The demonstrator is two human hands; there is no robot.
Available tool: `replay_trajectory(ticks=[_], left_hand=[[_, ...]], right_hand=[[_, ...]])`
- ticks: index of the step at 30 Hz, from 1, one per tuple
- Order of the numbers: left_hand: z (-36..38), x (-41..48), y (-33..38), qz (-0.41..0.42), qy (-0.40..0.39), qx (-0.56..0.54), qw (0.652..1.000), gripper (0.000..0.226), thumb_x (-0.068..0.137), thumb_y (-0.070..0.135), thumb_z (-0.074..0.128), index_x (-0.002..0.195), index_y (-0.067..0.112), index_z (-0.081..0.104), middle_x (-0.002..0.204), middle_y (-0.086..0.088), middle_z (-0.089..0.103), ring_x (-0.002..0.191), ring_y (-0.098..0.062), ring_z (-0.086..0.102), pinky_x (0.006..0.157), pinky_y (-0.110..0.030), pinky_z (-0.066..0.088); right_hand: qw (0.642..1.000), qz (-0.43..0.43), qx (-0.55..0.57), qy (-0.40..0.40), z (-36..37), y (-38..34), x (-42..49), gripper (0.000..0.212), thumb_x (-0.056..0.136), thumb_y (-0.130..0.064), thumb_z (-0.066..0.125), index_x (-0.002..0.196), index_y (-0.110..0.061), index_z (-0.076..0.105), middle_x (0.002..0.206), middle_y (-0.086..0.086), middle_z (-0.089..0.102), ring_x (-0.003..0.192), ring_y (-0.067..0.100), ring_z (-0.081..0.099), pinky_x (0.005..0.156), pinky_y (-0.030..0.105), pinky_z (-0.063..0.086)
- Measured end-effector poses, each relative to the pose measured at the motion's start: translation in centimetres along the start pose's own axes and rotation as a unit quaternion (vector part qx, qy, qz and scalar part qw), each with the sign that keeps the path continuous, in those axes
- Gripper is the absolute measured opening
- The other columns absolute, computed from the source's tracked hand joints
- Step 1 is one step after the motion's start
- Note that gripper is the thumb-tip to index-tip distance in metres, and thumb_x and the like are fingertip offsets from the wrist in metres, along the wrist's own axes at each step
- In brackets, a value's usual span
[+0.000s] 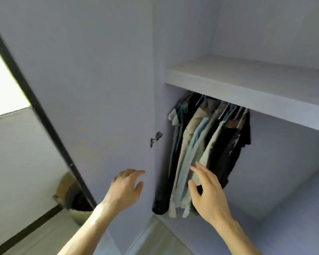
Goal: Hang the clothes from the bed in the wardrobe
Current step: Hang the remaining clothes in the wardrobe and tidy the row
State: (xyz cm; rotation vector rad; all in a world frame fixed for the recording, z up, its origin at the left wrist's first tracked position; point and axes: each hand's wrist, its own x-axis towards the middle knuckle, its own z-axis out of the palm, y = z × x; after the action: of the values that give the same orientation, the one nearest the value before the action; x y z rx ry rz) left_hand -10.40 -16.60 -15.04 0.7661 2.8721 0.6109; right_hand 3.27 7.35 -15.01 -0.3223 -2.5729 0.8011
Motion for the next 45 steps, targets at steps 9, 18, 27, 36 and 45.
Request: replay_trajectory(ticks=[9,18,27,36,45], left_hand=[[2.2,-29.5,-14.1,-0.354,0.035,-0.015,0.934,0.043,0.098,0.040,0.046,0.140,0.036,0.048,0.141,0.004,0.051,0.135,-0.019,0.042,0.111,-0.035,0.032],[5.2,-57.7,-12.4,-0.695,0.189,-0.068,0.690,0.045,0.100,0.037,0.040,0.144,0.036,0.045,0.147,0.005,0.047,0.135,-0.021,0.044,0.111,-0.036,0.034],[10.0,-74.8,-5.5,-0.834,0.277,-0.082,0.470,0.043,0.099,0.036,0.048,0.142,0.033,0.048,0.145,0.007,0.048,0.131,-0.019,0.046,0.108,-0.035,0.036],[17.8,-88.4,-11.8,-0.875,0.279,-0.139,0.372,0.045,0.095,0.031,0.050,0.141,0.030,0.050,0.144,0.004,0.048,0.130,-0.020,0.047,0.105,-0.037,0.041],[30.2,-101.1,-23.6,-0.899,0.226,-0.197,0.318,0.061,0.096,0.037,0.050,0.153,0.025,0.032,0.159,-0.008,0.029,0.145,-0.027,0.030,0.117,-0.043,0.029]], right_hand=[[0.883,-0.234,0.062,-0.403,17.4,-15.9,-11.7,0.039,0.093,-0.030,0.066,0.123,-0.051,0.054,0.137,-0.035,0.039,0.131,0.001,0.044,0.106,0.015,0.028],[0.631,-0.558,0.041,-0.537,23.5,-32.3,-25.9,0.038,0.097,-0.045,0.054,0.134,-0.050,0.049,0.151,-0.026,0.036,0.140,0.003,0.034,0.110,0.022,0.032],[0.428,-0.714,0.046,-0.552,25.4,-40.8,-42.1,0.045,0.104,-0.044,0.038,0.149,-0.043,0.035,0.162,-0.018,0.021,0.150,0.008,0.015,0.119,0.028,0.022],[0.342,-0.751,-0.047,-0.562,35.7,-43.2,-58.3,0.053,0.100,-0.049,0.030,0.152,-0.041,0.028,0.165,-0.008,0.018,0.152,0.013,0.011,0.122,0.034,0.019],[0.311,-0.770,-0.155,-0.534,52.1,-39.7,-73.4,0.066,0.095,-0.061,0.013,0.158,-0.040,0.007,0.168,0.000,-0.005,0.154,0.025,-0.006,0.122,0.051,0.009]])
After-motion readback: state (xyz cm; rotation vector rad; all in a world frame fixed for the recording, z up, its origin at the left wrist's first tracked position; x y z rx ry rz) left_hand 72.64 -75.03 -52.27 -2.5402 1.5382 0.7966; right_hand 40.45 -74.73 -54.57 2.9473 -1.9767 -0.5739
